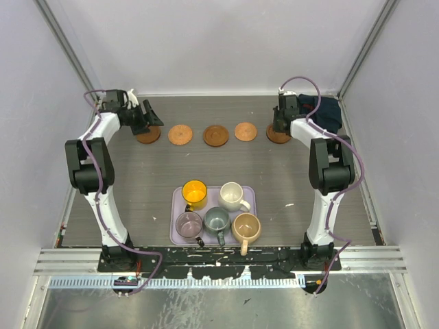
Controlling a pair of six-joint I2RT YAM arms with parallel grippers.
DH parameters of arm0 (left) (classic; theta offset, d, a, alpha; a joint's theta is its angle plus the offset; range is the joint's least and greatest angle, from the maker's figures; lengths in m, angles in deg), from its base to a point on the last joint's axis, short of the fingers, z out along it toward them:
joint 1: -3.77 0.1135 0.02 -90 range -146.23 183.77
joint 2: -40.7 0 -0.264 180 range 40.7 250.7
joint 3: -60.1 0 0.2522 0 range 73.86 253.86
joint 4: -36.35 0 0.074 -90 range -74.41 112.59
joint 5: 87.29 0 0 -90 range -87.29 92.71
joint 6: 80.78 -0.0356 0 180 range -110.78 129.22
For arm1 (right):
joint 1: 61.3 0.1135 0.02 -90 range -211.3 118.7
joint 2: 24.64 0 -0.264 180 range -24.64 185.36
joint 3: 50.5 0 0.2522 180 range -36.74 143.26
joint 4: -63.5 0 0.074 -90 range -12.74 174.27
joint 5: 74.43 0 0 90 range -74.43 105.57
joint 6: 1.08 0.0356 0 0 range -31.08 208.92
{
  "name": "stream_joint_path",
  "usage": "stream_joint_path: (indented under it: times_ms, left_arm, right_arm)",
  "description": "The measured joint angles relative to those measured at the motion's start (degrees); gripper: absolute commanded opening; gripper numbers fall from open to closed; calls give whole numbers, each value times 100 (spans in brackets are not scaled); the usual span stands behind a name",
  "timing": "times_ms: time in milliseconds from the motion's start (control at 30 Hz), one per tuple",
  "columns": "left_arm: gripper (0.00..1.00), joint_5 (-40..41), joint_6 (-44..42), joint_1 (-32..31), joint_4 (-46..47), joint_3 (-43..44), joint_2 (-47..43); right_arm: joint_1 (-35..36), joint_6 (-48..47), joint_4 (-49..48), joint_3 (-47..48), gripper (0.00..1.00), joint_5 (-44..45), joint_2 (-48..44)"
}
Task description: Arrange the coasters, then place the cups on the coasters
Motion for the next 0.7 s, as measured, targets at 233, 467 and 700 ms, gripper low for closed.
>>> stream_joint_path:
  times_ms: [233, 467, 700]
  left_arm:
    - [74, 20, 17, 0, 245, -837, -695]
    - [73, 72, 195, -2, 682, -2090, -1399]
    - [71, 229, 446, -13, 1161, -3150, -2247]
  right_arm:
    - [389, -153, -15, -321, 21, -98, -188]
    - [1285, -302, -52, -321, 20, -186, -197]
    - [1816, -310, 42, -22, 20, -321, -129]
